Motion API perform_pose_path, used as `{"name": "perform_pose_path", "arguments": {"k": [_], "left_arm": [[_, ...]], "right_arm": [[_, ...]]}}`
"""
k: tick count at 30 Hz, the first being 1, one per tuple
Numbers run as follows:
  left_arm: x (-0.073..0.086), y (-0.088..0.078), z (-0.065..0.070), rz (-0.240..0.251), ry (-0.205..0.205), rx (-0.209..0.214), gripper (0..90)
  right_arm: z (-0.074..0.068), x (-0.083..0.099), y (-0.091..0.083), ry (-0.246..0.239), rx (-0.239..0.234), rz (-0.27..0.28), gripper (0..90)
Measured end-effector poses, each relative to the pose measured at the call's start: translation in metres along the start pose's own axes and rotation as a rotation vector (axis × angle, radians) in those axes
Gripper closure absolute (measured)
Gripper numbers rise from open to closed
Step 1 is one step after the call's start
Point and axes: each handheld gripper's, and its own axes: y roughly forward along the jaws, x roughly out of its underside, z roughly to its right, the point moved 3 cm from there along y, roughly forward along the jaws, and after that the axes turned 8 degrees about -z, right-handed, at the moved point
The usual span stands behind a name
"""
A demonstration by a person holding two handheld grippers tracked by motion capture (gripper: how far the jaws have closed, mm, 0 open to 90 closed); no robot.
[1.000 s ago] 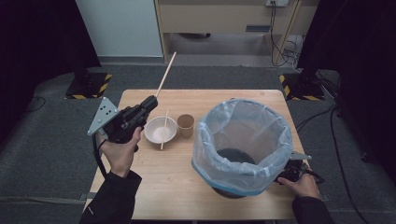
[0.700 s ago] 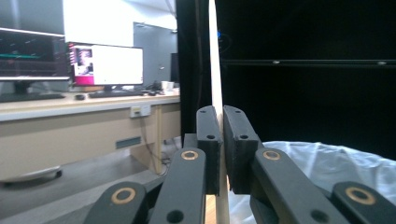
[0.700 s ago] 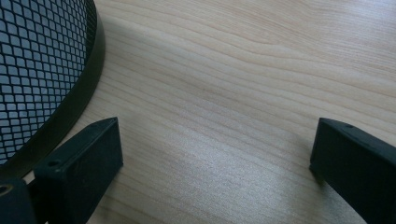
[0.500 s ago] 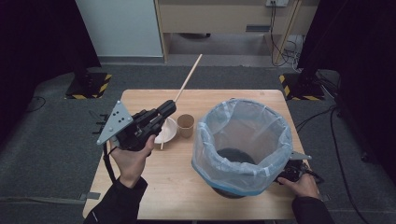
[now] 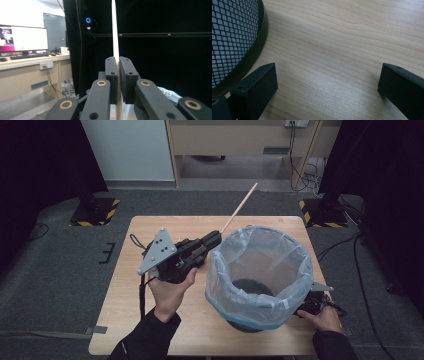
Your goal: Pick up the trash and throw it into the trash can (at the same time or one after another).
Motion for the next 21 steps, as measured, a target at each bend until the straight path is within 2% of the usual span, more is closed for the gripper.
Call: {"name": "perform_pose_path", "arguments": {"k": [12, 17, 21], "left_arm": [[0.012, 0.036, 0.015, -0.058, -0.010, 0.054, 85.4], [0.017, 0.046, 0.019, -0.087, 0.005, 0.079, 85.3], [0.023, 0.055, 0.021, -0.107, 0.006, 0.121, 84.5]], "right_arm": [[0.000, 0.000, 0.000, 0.000, 0.000, 0.000, 2.5], [0.000, 0.000, 0.000, 0.000, 0.000, 0.000, 2.5], [0.000, 0.000, 0.000, 0.000, 0.000, 0.000, 2.5]]}}
